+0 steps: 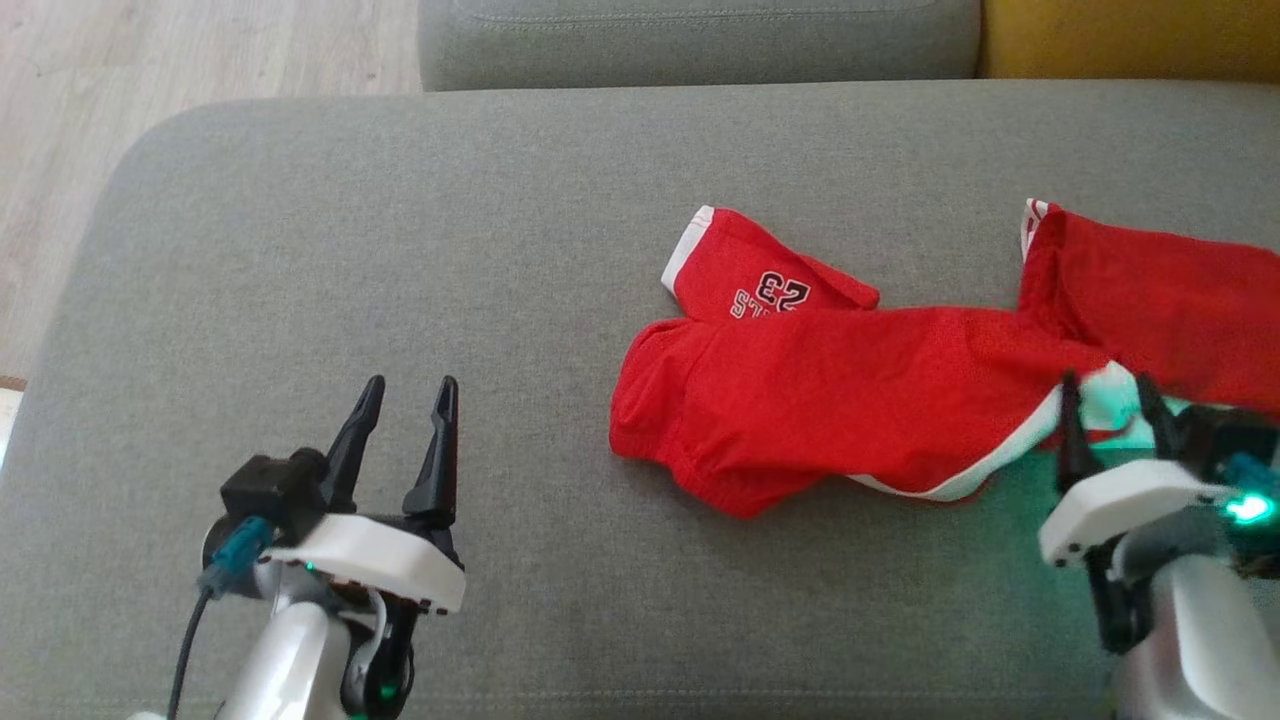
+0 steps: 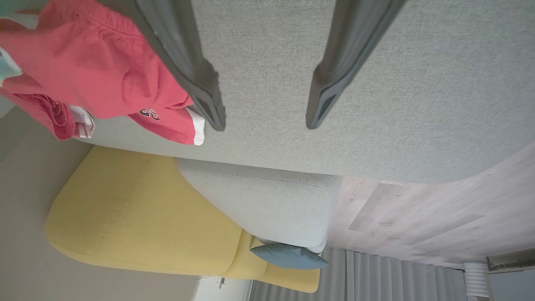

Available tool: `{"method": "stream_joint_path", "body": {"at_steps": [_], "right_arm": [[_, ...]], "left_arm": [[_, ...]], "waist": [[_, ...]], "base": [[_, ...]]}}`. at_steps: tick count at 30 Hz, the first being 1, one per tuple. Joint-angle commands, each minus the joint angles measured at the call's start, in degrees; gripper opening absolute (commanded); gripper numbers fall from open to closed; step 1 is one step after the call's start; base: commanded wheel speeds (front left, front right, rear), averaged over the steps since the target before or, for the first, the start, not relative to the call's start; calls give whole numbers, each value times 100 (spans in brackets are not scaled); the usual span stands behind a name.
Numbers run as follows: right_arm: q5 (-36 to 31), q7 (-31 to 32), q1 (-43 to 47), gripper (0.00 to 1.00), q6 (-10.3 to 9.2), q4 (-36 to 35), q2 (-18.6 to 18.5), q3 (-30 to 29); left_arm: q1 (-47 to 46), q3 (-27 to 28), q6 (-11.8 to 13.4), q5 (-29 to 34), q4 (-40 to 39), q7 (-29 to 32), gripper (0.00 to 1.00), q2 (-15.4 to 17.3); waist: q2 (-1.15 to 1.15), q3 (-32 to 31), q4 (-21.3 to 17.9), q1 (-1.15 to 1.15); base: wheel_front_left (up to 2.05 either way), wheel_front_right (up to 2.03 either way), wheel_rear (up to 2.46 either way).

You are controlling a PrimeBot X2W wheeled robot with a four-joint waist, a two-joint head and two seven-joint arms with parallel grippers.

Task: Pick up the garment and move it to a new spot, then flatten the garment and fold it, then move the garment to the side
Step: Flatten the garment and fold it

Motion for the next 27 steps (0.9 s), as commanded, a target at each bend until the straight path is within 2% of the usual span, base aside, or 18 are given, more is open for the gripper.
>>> {"method": "stream_joint_path", "body": {"at_steps": [1,8,11,19,27], "right_arm": [[188,-145,-56,100,-5,-258,-19,311],[1035,-555,542,100,-5,-733,-19,1226],[1313,-662,782,100,-5,-940,-19,1437],[1373,-667,752,100,-5,-1303,-19,1365],[1355,-603,681,100,-5,-1445,-19,1373]], "left_arm": [[-149,219,-45,56,-136,-70,100,21],[-77,205,-97,75,-123,-70,100,-51],[-29,193,-109,57,-124,-70,100,-86],[-165,51,-212,-2,2,-29,100,-122],[-607,-486,-370,-57,552,730,100,-139]], "waist": [[0,-25,-9,0],[0,-157,-83,0],[0,-185,-158,0],[0,-112,-390,0],[0,105,-650,0]], "base": [[0,0,0],[0,0,0],[0,0,0],[0,0,0],[0,0,0]]}}
